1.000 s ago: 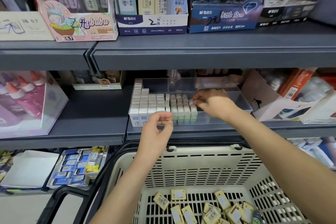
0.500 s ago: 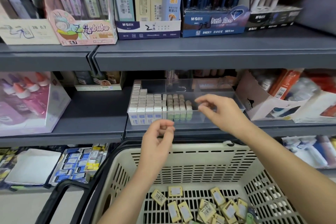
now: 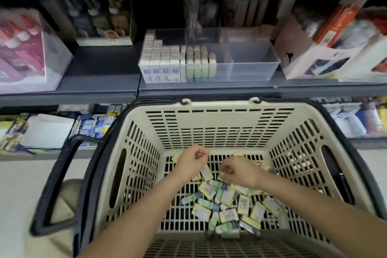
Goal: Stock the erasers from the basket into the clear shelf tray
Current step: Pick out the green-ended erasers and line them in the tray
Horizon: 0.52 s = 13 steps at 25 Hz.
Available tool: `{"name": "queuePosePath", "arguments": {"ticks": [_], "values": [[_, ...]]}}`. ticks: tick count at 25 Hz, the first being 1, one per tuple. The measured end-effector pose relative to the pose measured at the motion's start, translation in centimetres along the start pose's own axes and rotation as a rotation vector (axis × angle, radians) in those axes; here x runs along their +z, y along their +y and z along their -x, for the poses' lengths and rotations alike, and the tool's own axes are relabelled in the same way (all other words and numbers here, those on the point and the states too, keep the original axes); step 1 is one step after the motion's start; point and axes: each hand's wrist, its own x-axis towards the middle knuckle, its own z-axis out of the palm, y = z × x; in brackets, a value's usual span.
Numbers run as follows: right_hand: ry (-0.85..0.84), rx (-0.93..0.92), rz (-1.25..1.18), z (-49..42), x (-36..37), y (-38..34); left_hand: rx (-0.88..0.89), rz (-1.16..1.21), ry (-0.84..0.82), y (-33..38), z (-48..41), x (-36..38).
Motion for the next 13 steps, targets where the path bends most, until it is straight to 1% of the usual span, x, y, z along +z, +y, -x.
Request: {"name": "queuePosePath", "arguments": {"ticks": [1,2,3,4,5,6,8,9,11,13], "values": [[-0.034,0.001,0.021,-0.4,0.9,-0.2,-0.045,-0.007,0.029,-0.9,-0.2,-0.1],[-0.052,0.001,0.096,-0.8,1.6,-0.4,-0.08,-0.038,0.048,-1.7,-0.2,-0.3],[-0.065,0.001,0.222,-1.1,2.2,-0.6,-0.116,-0.095,0.039,-2.3,-0.2,-0.3],[-0.079,0.0,0.353,-1.2,2.6,-0.7,-0.147,-0.185,0.0,-2.8,0.0,-0.3],[-0.093,-0.001,0.443,-1.3,2.9,-0.9,-0.174,-0.303,-0.074,-3.4,0.2,-0.3],[-0.106,0.01,0.469,-1.2,3.1,-0.9,-0.192,-0.424,-0.169,-3.9,0.5,-0.2],[-0.115,0.06,0.377,-1.1,3.2,-0.6,-0.217,-0.581,-0.344,-4.7,1.2,0.3],[-0.105,0.091,0.291,-1.0,3.0,-0.3,-0.217,-0.62,-0.384,-4.9,1.4,0.5],[-0.059,0.138,0.091,-1.1,2.3,0.4,-0.19,-0.725,-0.403,-5.1,1.6,0.8],[-0.032,0.152,-0.057,-1.1,1.8,0.8,-0.16,-0.836,-0.422,-5.2,1.8,0.8]]}}
